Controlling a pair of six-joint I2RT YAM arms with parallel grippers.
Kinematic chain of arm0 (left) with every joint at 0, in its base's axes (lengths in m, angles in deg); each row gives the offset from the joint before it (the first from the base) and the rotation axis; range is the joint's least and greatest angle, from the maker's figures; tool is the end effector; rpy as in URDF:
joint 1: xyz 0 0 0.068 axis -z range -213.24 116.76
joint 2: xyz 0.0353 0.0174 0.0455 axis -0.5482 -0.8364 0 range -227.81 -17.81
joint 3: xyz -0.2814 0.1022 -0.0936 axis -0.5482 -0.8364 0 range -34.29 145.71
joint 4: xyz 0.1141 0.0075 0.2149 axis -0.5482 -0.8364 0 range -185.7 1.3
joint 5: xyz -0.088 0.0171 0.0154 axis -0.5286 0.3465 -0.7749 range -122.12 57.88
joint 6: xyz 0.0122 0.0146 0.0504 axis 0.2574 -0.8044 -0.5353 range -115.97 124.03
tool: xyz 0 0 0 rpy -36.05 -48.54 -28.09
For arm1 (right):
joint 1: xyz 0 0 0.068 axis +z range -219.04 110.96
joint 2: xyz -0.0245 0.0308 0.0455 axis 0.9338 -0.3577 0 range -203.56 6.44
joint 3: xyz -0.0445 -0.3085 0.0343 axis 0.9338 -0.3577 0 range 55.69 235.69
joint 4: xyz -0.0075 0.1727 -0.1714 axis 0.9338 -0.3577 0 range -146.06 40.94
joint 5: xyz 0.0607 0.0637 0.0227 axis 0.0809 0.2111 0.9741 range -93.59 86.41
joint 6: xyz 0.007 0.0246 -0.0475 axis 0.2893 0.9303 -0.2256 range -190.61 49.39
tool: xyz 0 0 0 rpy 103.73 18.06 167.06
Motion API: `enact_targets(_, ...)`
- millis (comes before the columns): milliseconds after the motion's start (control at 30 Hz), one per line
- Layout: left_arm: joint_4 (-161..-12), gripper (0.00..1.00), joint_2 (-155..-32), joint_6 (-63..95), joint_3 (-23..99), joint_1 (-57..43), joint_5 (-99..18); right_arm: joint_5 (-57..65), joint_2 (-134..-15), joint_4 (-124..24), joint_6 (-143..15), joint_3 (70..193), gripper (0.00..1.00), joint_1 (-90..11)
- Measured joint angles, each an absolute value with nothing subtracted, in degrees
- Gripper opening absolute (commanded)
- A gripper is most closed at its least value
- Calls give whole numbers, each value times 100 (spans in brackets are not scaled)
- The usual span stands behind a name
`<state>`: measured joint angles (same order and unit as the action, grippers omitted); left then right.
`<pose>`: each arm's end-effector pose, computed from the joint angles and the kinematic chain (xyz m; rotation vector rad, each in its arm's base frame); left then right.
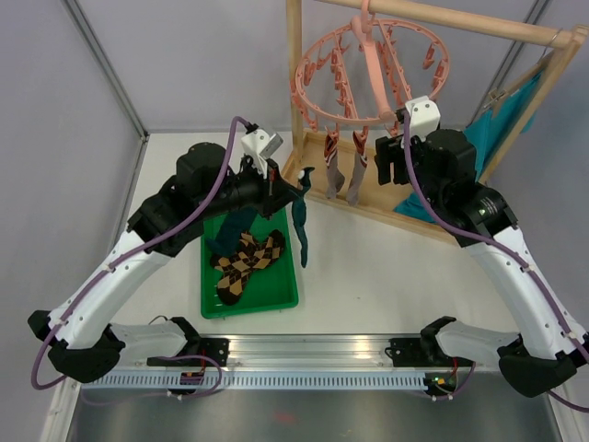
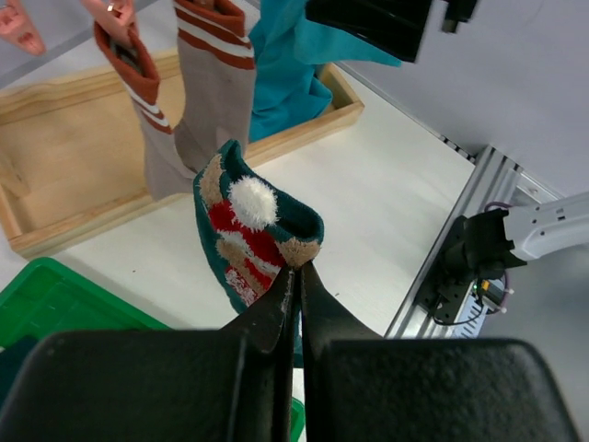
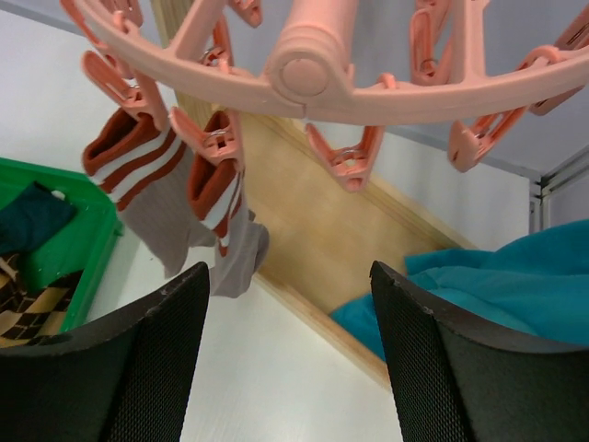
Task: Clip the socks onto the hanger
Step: Pick up the sock from the bin.
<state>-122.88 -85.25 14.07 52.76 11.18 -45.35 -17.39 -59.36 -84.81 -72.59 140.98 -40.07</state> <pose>0.1373 -0.1460 0.5011 0.7248 1.7662 -0.8690 0.1716 0.0853 0.4940 -0.3299 1.8178 0.1055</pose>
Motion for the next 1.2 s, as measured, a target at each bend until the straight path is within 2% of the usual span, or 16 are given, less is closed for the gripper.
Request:
enact_targets(400,-12259,2,-8531,1407,5272,1359,-4625,-852,-6013,-7399,-7567,13755,74,-4888)
enact_targets(767,-12244,2,-8573,1407,5252,1393,-4623,-631,-6496,-7125,-7628,13757,74,-5010)
enact_targets(1200,-12207,2,-8577,1407,5171,1426,-4623,-640,-6533,-6765,-7626,13812,72,-5021)
